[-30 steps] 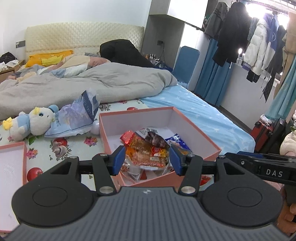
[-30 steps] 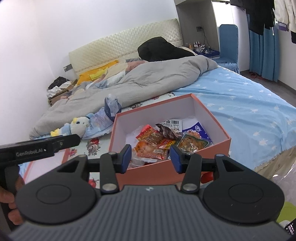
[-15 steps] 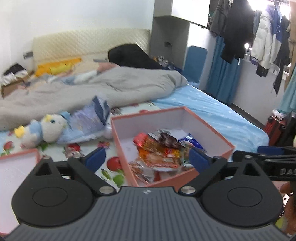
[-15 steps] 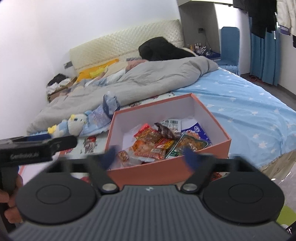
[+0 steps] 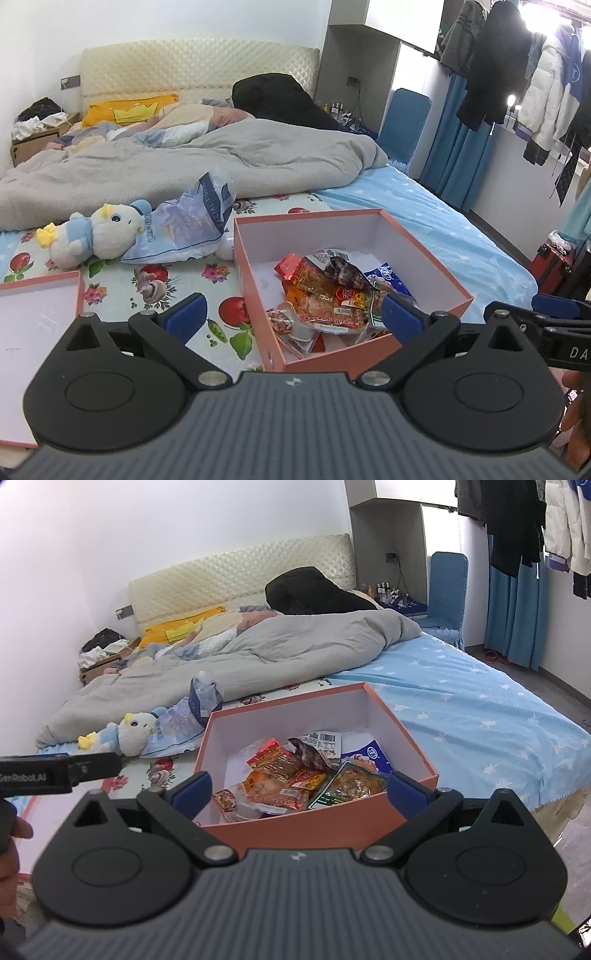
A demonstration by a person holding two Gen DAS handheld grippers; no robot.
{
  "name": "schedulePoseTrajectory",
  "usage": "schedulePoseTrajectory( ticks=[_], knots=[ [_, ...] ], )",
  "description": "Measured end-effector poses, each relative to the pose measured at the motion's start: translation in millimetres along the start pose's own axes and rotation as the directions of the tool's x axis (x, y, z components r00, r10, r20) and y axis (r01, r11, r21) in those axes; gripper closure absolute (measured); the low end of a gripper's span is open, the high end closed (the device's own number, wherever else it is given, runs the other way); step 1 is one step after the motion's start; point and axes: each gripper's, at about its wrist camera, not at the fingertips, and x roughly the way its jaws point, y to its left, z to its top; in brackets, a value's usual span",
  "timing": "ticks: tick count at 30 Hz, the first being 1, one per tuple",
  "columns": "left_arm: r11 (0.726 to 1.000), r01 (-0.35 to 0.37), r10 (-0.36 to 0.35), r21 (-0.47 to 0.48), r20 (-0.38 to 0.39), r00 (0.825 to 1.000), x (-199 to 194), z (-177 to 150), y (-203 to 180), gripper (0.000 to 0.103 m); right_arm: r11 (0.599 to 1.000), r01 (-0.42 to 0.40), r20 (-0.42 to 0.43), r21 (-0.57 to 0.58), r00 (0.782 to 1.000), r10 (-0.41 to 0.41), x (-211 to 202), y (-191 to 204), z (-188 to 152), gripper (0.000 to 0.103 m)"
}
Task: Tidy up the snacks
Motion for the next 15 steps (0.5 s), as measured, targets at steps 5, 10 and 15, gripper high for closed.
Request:
schedulePoseTrajectory(
  ticks=[5,10,15],
  knots=[
    [1.0,-0.008,0.008,-0.007,-0.006,1.0,-0.5,-0.2,1.2,0.0,1.0,-0.001,0.005,-0.004,1.0,0.001,-1.2,1.0,-0.3,0.0],
    [1.0,-0.008,0.008,-0.009,-0.018,1.0,0.3,-1.5,0.4,0.0,1.0,0.001,0.009,-0.005,1.0,-0.001,-1.9,1.4,0.1,0.0],
    [1.0,-0.012,0.012,-0.009,-0.019,1.0,1.1,-2.4,-0.3,0.0,1.0,0.0,0.007,-0.008,1.0,0.0,-1.6,1.7,0.0,0.0]
  ],
)
